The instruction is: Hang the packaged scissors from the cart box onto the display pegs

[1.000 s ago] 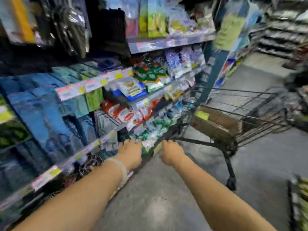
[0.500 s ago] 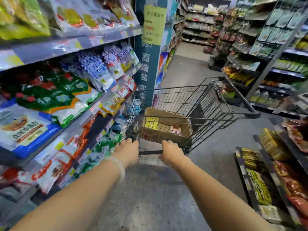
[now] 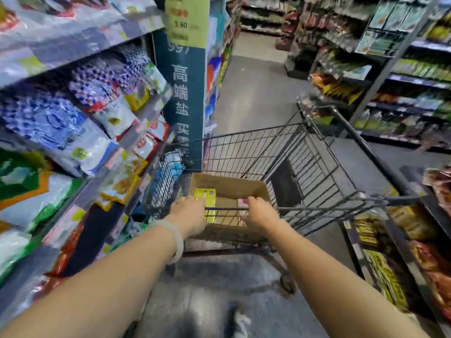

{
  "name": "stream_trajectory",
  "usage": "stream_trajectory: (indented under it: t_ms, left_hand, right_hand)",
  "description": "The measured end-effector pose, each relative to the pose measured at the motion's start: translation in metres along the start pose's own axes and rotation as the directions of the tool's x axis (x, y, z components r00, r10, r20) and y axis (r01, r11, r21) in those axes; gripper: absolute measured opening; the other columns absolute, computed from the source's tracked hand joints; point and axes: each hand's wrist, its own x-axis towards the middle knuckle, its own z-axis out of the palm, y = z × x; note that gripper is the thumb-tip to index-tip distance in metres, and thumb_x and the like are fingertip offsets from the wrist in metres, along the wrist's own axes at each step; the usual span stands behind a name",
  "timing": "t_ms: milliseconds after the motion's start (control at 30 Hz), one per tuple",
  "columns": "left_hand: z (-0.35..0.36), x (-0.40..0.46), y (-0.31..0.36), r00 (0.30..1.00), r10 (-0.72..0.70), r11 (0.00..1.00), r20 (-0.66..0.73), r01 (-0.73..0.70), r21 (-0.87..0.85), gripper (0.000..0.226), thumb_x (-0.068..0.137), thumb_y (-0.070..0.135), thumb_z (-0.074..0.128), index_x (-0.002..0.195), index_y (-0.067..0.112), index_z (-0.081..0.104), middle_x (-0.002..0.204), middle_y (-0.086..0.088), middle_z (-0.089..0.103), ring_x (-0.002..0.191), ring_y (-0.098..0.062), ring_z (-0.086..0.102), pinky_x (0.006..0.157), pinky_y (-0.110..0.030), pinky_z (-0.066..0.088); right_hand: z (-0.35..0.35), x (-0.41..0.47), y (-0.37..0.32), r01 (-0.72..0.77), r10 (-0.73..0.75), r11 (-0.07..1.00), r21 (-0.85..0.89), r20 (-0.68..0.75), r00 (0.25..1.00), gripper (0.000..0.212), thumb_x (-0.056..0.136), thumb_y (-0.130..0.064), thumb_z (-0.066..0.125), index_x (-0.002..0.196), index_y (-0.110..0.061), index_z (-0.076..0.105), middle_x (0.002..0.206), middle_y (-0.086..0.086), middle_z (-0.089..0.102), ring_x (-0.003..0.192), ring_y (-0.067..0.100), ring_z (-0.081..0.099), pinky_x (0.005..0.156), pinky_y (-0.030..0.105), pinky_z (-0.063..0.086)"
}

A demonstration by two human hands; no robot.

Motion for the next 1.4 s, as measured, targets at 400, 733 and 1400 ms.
stream_trajectory:
  t_ms: [400,733,1400]
  left_hand:
    - [0.031,0.245,0.037,0.950,-0.122,0.985,0.287,0.152,-0.084,0.053,0.090,0.028,0.053,0.138,0.014,0.036,0.147,-0.011,0.032,0.136,-0.033,0.032,0.109,-0.043,0.034]
    - [0.144,0.359,0.076,0.828,-0.086,0.992,0.554,0.125,-0.033,0.039,0.097,0.020,0.044,0.134,0.010,0.045,0.137,-0.010,0.045,0.127,-0.027,0.046,0.102,-0.036,0.041]
    - [0.227,0.412,0.080,0.789,-0.163,0.921,0.592,0.337,-0.196,0.051,0.090,0.021,0.052,0.138,0.011,0.039,0.140,-0.007,0.042,0.129,-0.024,0.044,0.104,-0.026,0.037]
  right_hand:
    - [0.034,0.259,0.095,-0.071,0.070,0.997,-0.007,0.299,0.952,0.053,0.087,-0.027,0.053,0.136,-0.015,0.037,0.132,0.012,0.047,0.118,0.032,0.049,0.098,0.044,0.045]
    - [0.155,0.351,0.156,-0.249,0.182,0.968,0.036,0.582,0.792,0.040,0.093,-0.021,0.045,0.131,-0.009,0.039,0.127,0.014,0.053,0.115,0.031,0.055,0.094,0.037,0.045]
    - [0.235,0.384,0.165,-0.520,0.421,0.840,0.157,0.416,0.806,0.091,0.072,-0.031,0.077,0.141,-0.014,0.021,0.135,0.011,0.040,0.126,0.028,0.043,0.099,0.040,0.044]
